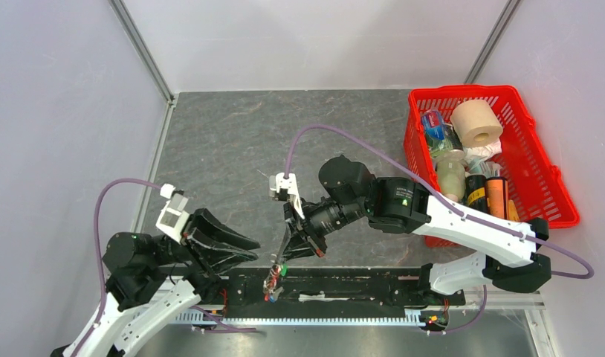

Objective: Put the keys on the keyring

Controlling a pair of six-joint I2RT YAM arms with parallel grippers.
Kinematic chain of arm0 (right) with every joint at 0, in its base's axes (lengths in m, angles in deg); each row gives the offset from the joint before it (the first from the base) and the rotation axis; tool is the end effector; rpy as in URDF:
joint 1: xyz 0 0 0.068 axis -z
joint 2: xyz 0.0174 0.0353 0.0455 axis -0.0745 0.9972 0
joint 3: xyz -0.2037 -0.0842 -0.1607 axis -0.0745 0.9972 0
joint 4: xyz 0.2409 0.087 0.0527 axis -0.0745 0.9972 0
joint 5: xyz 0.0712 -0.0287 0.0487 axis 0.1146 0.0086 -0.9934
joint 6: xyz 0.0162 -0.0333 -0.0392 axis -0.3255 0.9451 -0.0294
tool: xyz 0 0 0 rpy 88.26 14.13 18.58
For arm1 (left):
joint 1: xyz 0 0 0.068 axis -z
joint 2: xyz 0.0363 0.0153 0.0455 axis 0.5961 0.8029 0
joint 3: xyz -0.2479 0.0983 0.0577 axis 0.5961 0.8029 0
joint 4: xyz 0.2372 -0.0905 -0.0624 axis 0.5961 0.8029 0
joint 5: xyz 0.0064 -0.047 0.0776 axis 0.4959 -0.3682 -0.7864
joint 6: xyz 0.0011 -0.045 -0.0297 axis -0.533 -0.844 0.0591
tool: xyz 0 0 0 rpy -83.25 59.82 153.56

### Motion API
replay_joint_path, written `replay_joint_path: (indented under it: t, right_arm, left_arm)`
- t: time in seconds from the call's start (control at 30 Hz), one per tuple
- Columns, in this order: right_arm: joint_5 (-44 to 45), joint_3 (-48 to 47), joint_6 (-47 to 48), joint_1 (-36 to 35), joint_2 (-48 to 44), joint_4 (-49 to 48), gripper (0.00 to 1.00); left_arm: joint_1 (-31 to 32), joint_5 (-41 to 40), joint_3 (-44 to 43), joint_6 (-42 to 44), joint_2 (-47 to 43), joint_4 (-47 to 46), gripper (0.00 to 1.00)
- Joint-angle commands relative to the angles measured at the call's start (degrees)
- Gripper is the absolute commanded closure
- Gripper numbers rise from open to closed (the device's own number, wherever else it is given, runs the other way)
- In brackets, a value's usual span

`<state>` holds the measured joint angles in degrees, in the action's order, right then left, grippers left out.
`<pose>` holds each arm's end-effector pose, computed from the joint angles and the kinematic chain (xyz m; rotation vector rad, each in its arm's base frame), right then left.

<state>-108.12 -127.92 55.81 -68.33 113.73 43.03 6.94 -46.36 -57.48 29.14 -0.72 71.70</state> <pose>0.0651 0.2725 0.4421 -1.4567 1.6939 1.4790 0.0110 -0.0410 0.3854 0.7205 1.2154 -1.6010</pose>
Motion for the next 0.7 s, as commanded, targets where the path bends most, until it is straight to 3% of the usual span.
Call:
replay_joint_path:
  t: [0.0,0.13,0.67]
  right_arm:
    - [-4.8,-3.5,2.7,-0.3,0.1,4.4,1.00]
    - [-7.1,-4.1,3.2,-0.3,0.6,6.5,1.00]
    - [-7.9,-5.6,3.5,-0.1,5.7,7.6,1.00]
  left_arm:
    - [0.1,7.3,-2.9,1.0,4.2,6.9,0.62]
    - [0.1,9.0,-3.2,2.8,6.2,11.0,0.61]
    - [0.1,16.4,-0.4,2.2,10.1,11.0,0.59]
